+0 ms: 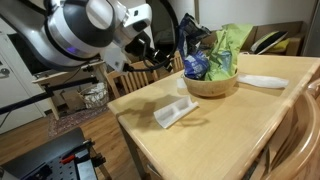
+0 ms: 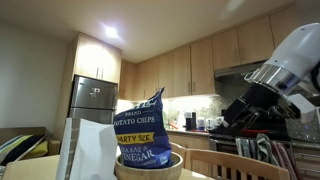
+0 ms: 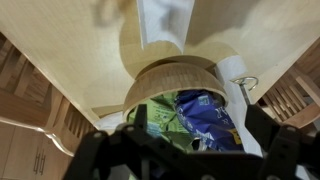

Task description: Use the serviette to wipe the table.

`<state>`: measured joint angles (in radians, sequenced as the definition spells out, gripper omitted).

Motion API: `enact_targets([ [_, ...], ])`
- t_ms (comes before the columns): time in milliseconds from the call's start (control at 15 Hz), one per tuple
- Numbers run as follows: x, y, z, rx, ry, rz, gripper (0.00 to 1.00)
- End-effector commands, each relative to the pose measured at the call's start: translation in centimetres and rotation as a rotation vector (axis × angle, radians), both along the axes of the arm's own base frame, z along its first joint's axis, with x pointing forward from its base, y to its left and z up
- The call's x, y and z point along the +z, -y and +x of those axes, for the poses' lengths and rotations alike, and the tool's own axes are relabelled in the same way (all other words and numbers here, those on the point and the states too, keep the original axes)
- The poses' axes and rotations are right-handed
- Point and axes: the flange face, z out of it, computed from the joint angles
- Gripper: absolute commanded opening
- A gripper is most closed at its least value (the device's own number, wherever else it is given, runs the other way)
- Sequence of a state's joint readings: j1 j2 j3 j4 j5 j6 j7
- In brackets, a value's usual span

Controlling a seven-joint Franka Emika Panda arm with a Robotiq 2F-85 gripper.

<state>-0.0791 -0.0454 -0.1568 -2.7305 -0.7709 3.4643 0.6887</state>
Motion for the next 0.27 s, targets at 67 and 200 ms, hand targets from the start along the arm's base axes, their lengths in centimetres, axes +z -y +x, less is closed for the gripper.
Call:
enact_targets([
  [67,0.05,-0.07,-0.42,-0.001,-0.001,0.002,1.0],
  [200,0.04,-0.08,-0.46,-0.001,-0.001,0.002,1.0],
])
